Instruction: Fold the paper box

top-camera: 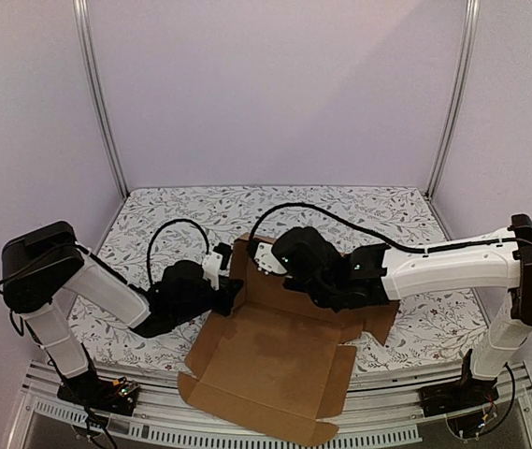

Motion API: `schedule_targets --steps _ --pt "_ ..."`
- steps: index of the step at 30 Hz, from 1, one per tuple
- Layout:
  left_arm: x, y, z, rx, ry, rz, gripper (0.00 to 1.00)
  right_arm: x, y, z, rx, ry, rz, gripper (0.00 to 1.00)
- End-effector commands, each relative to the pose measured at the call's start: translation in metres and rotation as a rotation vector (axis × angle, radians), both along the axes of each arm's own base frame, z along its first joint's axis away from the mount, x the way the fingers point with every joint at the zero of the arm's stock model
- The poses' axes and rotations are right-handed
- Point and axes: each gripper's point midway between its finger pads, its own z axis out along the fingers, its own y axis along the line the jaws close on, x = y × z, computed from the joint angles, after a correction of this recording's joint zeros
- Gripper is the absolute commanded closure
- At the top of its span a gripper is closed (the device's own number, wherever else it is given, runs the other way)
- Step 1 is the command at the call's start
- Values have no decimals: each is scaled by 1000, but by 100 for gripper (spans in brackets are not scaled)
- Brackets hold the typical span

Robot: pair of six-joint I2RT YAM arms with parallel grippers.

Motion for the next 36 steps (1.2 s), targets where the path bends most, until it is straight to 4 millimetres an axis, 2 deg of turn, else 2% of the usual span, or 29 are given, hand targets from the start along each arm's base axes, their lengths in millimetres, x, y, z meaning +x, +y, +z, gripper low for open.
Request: schedule_targets --steps 1,7,9,11,15,19,23,27,30,36 --pt "-2 -15 5 -2 7 -41 100 -14 13 -4 50 50 51 100" --pt "-2 -19 21 -29 -25 -53 100 -21 23 2 57 38 63 99" --pt "-2 -18 25 -27 -38 -51 100 -23 26 5 63 32 63 92" --pt "-2 -18 27 -18 -51 -51 100 -26 27 12 77 26 67 77" --pt "0 -16 25 -2 -69 -45 100 -31 30 39 132 41 91 49" --pt "0 -17 25 -9 -79 -49 100 -40 32 58 166 99 128 28" --pt "3 -21 24 -8 -94 -51 100 -54 35 77 241 162 196 2" --pt "-1 -28 27 -31 -120 -103 100 -55 29 93 302 212 226 1" --pt "-8 -34 37 -77 -161 -159 100 -45 21 97 332 237 195 1" --pt "-6 -48 40 -100 -204 -216 100 -21 10 103 407 258 119 1"
